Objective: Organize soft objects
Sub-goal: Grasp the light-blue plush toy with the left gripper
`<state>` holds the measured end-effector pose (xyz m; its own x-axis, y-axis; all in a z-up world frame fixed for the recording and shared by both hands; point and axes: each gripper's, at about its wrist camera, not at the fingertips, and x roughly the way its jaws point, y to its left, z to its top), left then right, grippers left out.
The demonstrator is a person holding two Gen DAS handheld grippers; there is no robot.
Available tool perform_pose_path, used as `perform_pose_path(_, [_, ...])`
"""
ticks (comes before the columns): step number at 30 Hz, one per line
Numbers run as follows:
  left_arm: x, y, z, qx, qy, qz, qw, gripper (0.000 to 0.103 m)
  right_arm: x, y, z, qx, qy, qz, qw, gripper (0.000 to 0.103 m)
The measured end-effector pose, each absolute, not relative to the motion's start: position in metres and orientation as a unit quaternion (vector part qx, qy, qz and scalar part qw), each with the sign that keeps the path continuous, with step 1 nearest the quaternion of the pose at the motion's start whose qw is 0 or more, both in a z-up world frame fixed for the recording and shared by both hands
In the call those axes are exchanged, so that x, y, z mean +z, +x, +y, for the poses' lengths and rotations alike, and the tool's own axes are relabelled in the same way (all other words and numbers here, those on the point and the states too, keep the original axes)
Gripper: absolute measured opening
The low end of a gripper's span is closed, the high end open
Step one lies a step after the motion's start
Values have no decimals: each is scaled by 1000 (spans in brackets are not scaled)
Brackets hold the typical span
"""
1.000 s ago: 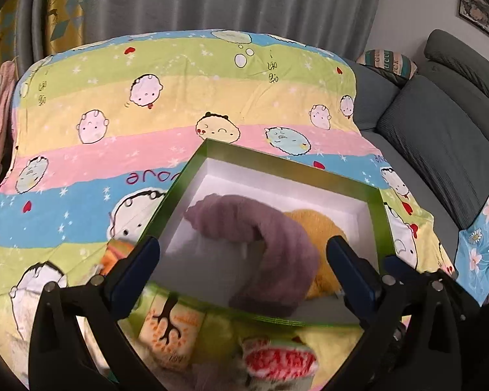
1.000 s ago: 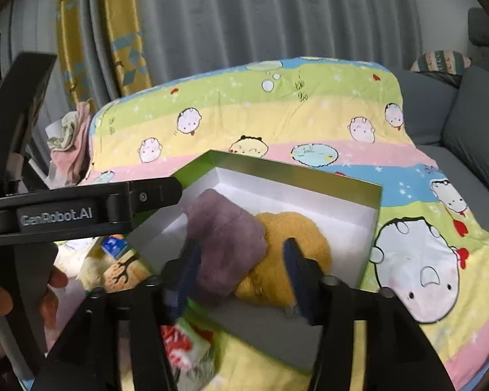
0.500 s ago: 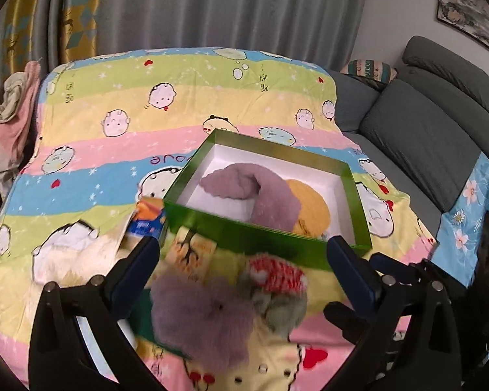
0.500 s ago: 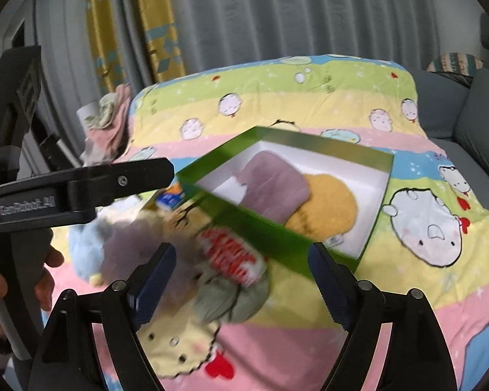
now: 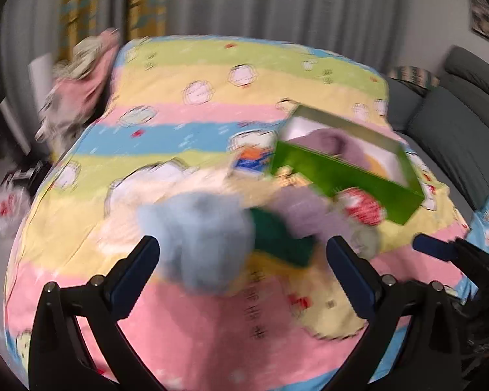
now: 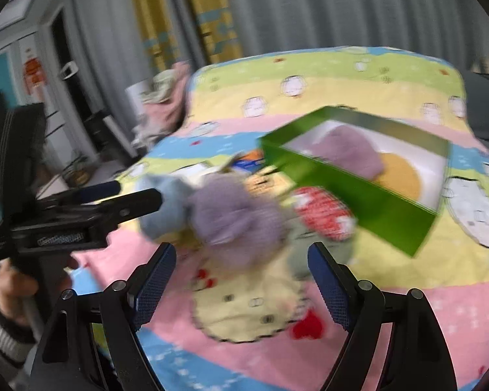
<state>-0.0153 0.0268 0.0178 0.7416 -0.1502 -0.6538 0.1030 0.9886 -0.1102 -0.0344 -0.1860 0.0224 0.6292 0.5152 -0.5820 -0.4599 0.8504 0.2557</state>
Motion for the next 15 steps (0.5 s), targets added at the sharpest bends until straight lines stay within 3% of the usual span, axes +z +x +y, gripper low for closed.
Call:
perform_pose_path(5, [-7,-13,77,-11,-78,381,921,102,6,-39,-144,351,38,353,867,83])
perform_pose_path(15, [-18,1,99,-13,-102,378,920,102,-4,-10,-61,353,-80,334,870,83])
